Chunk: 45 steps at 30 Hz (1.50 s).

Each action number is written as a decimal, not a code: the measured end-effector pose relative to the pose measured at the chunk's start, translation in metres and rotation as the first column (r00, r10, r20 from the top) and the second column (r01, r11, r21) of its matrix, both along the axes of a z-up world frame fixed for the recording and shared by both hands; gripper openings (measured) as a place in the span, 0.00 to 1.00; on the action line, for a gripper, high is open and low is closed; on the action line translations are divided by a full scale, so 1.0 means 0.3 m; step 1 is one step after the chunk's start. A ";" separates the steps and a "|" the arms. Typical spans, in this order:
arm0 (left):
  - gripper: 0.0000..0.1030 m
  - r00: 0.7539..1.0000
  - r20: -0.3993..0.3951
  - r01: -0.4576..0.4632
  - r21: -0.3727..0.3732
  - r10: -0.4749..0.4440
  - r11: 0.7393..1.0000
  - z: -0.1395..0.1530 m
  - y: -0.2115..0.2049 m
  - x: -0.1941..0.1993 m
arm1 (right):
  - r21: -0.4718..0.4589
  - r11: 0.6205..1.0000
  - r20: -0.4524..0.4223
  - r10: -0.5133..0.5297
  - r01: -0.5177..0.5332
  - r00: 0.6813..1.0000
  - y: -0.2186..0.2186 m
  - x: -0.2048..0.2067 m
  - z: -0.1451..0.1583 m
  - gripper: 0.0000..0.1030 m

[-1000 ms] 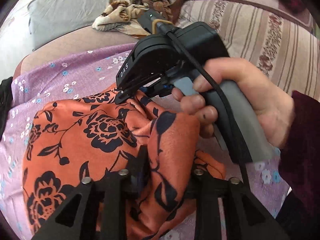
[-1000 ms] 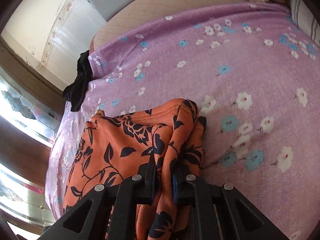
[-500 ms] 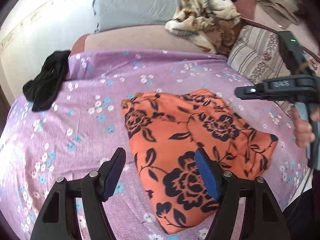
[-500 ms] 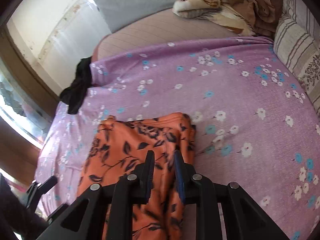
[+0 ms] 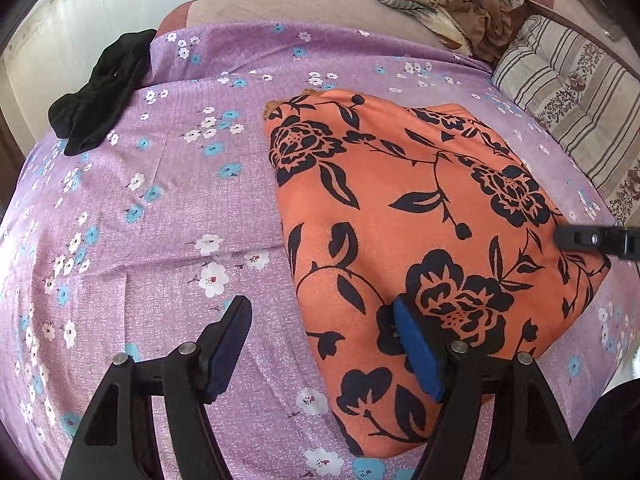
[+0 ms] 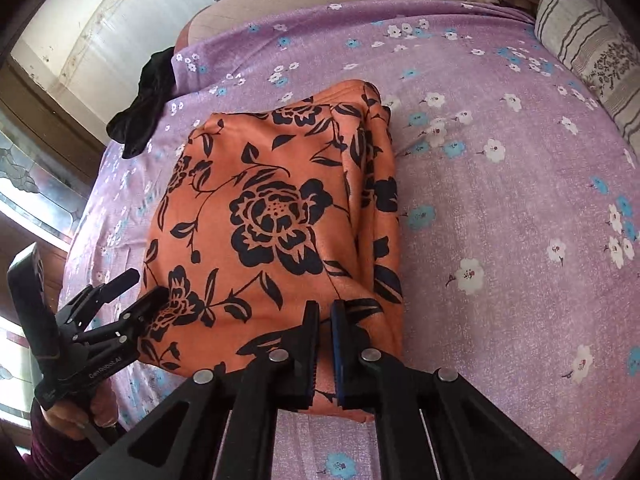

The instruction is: Fold small clothes

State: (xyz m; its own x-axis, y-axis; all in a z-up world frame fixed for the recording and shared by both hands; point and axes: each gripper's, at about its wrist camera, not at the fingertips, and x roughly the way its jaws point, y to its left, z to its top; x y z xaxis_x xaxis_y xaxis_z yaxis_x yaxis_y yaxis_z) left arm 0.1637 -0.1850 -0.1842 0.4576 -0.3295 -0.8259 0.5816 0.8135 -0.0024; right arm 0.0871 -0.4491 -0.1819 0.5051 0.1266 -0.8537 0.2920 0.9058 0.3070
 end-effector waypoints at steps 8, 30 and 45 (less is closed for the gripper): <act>0.74 0.998 -0.062 0.012 -0.032 -0.014 0.999 -0.012 -0.002 0.035 | -0.048 0.998 -0.099 -0.034 0.030 0.994 -0.029 0.294 -0.054 0.05; 0.77 0.995 -0.100 -0.004 -0.041 0.000 0.999 -0.015 -0.009 0.051 | -0.029 0.999 -0.013 0.033 -0.033 0.999 0.115 0.680 -0.026 0.11; 0.79 0.998 -0.065 -0.008 -0.024 0.007 1.000 -0.008 -0.016 0.033 | -0.071 0.997 0.059 -0.009 0.013 0.998 0.054 0.356 0.067 0.11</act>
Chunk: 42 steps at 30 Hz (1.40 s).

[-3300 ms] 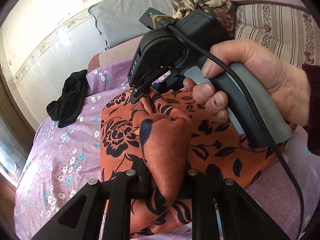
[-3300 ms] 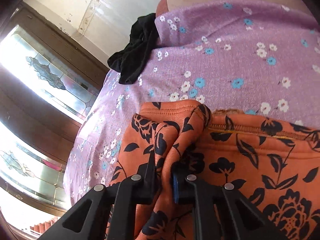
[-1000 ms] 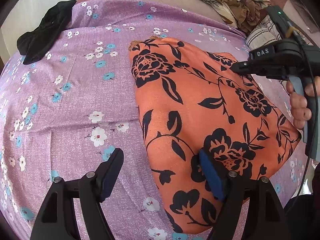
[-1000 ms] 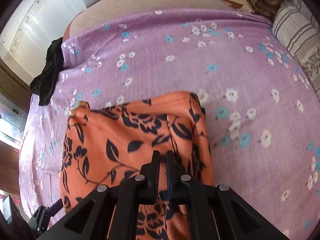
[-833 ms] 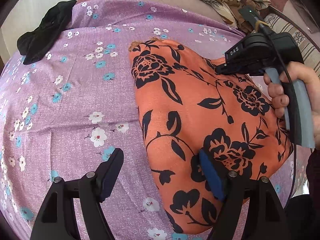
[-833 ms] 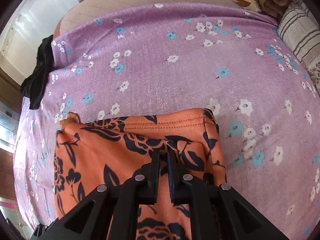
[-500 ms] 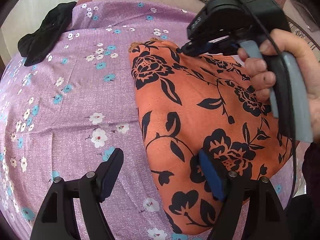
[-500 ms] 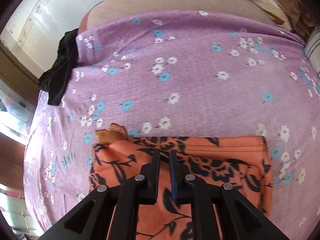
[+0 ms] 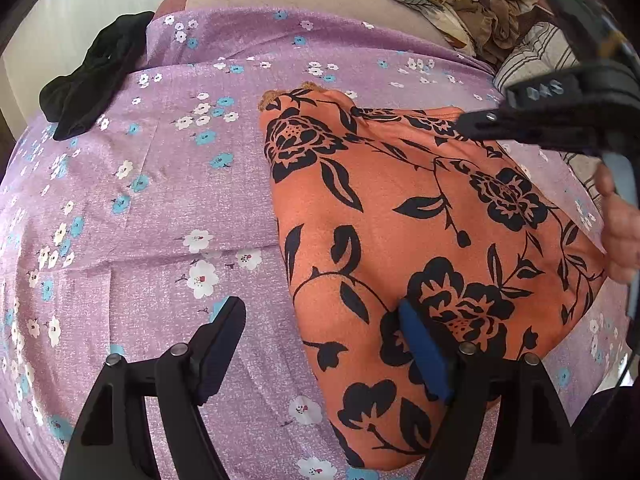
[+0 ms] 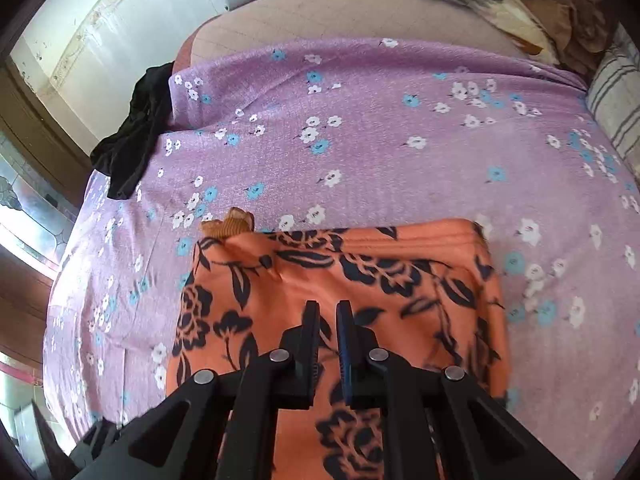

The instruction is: Fold small clothes

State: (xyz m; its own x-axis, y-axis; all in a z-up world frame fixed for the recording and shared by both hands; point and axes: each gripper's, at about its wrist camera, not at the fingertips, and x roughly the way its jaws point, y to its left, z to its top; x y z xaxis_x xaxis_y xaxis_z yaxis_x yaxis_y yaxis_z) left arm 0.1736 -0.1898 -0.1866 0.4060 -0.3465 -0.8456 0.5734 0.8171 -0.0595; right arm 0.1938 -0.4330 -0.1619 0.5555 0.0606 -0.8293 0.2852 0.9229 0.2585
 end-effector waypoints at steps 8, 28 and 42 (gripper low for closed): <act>0.84 1.000 -0.004 -0.024 -0.009 0.024 1.000 -0.001 0.012 -0.001 | 0.025 0.997 0.008 -0.072 0.072 0.997 -0.063 -0.244 -0.116 0.10; 0.85 0.987 0.150 -0.059 0.030 0.054 0.998 0.011 -0.002 0.117 | 0.115 0.985 0.043 -0.130 0.125 0.991 -0.132 -0.224 -0.142 0.10; 0.85 0.985 0.165 -0.053 0.052 0.044 0.997 0.016 -0.006 0.109 | 0.061 0.992 0.105 -0.119 0.113 0.987 -0.111 -0.235 -0.083 0.10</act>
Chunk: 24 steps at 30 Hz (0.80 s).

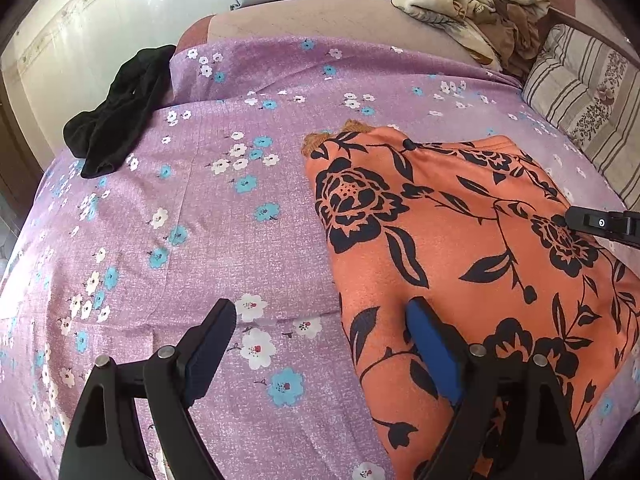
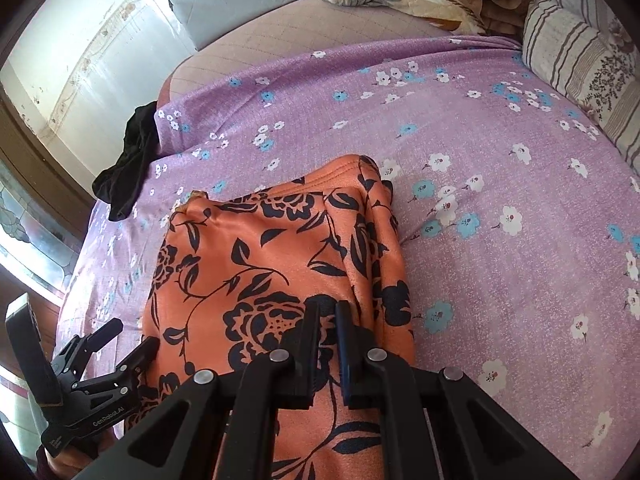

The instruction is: Fold small clothes

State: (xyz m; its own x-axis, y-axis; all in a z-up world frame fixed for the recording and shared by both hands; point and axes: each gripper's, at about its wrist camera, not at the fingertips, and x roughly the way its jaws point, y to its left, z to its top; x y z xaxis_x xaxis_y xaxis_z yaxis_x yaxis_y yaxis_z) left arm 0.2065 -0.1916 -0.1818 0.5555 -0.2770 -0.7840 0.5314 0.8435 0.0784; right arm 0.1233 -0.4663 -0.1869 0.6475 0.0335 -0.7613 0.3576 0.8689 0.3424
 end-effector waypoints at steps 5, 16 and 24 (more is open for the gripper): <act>0.85 1.000 0.001 0.003 0.002 -0.003 1.000 -0.003 -0.005 0.002 | 0.040 0.999 -0.052 -0.018 0.021 0.998 -0.025 0.028 -0.045 0.10; 0.87 1.000 0.000 -0.024 -0.010 0.024 1.000 -0.001 0.015 -0.007 | 0.073 0.997 -0.028 -0.024 0.026 0.999 -0.031 0.011 -0.051 0.10; 0.87 0.998 -0.064 -0.022 -0.079 0.017 0.997 0.065 0.079 -0.124 | 0.047 0.998 0.075 0.047 -0.051 0.996 0.023 -0.109 0.057 0.12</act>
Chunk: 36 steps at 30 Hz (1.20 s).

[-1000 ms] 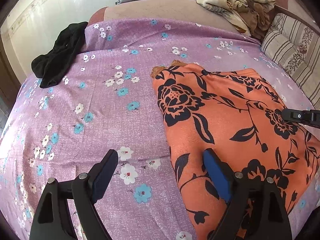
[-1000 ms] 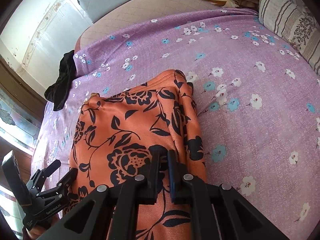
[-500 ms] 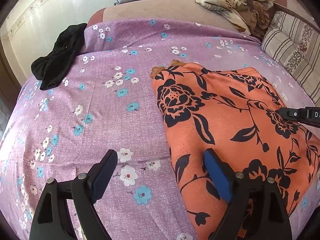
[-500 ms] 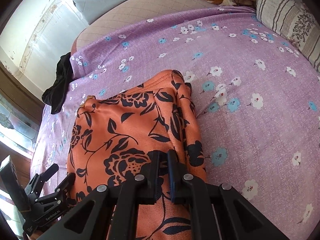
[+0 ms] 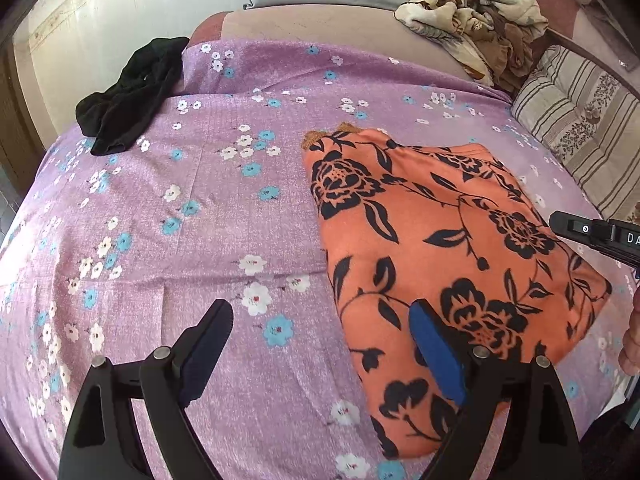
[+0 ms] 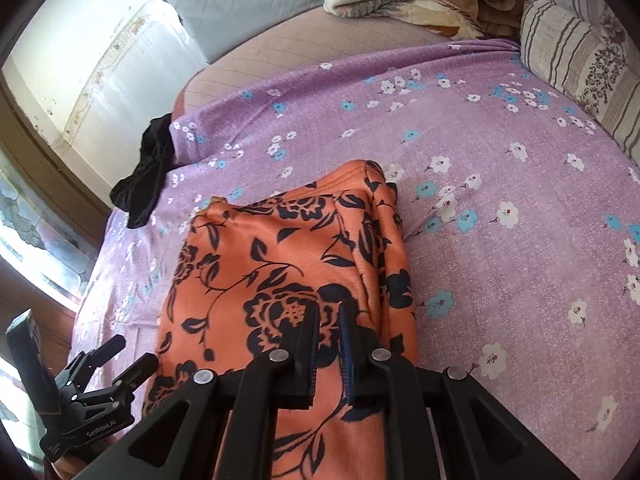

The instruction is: Fold small clothes

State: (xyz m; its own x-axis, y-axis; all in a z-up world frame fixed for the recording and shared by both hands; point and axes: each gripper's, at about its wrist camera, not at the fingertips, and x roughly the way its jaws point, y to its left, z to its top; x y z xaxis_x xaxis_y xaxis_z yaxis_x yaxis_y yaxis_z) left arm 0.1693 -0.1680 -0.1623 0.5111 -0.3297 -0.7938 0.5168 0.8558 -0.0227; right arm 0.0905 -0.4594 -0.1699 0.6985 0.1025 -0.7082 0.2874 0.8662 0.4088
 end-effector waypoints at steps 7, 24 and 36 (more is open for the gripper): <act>0.87 0.999 0.036 0.032 0.035 -0.033 0.999 -0.003 0.005 -0.119 | -0.023 0.998 0.027 0.062 -0.062 0.998 0.048 -0.131 0.041 0.12; 0.97 0.998 -0.029 0.049 -0.004 -0.050 0.999 -0.082 0.017 -0.104 | 0.009 0.994 -0.132 0.105 -0.104 0.986 0.071 -0.126 -0.102 0.11; 0.96 0.997 0.033 0.067 0.015 -0.067 0.998 -0.035 -0.007 -0.106 | 0.068 0.998 0.028 -0.003 0.001 1.000 -0.039 -0.148 -0.014 0.18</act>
